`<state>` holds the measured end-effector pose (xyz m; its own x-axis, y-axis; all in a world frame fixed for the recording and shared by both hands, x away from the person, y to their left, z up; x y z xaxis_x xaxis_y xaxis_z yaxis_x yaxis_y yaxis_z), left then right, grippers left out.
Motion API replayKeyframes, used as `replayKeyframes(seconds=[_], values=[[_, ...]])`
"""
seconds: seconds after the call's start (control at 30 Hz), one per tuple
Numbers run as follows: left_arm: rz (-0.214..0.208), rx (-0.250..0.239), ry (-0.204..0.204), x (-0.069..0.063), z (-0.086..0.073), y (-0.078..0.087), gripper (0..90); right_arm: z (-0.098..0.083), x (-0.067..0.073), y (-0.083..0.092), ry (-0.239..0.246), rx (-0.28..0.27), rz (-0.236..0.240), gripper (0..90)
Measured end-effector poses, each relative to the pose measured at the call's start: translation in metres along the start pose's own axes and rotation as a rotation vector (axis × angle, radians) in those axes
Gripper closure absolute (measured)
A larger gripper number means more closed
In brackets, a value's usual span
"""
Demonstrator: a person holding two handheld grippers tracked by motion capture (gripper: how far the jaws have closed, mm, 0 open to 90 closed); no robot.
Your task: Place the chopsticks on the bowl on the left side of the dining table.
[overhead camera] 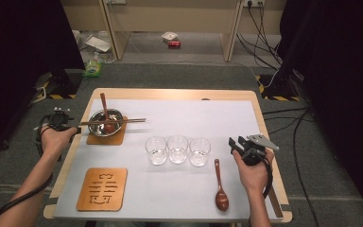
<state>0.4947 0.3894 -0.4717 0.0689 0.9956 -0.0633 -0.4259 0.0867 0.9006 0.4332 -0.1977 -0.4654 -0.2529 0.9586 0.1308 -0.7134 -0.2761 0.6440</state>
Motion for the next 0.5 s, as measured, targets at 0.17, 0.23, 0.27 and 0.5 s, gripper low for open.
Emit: replayKeyframes(seconds=[0.17, 0.23, 0.27, 0.5], values=[[-0.029, -0.024, -0.034, -0.020, 0.011, 0.007, 82.0, 0.000, 0.001, 0.000, 0.000, 0.001, -0.006, 58.2], [-0.042, -0.037, -0.041, -0.030, 0.017, 0.007, 81.9, 0.001, 0.002, 0.000, -0.002, -0.001, -0.001, 58.2], [-0.047, -0.040, -0.050, -0.035, 0.021, 0.007, 81.9, 0.001, 0.002, 0.000, -0.002, -0.001, 0.000, 58.2], [-0.089, -0.068, -0.112, -0.073, 0.045, 0.001, 82.1, 0.000, 0.000, 0.001, 0.000, -0.003, 0.000, 58.2]])
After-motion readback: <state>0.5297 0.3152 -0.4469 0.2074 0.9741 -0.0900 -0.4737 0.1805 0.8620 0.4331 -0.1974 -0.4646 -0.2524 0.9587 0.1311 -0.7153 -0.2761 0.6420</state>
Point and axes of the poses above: each handheld gripper's, and its own axes: y roughly backward along the jaws, z roughly out of its top, x roughly to its left, the point moved 6 cm from there along -y, roughly forward along the jaws, and after that the axes turned 13 degrees about x, right-handed, at the moved point
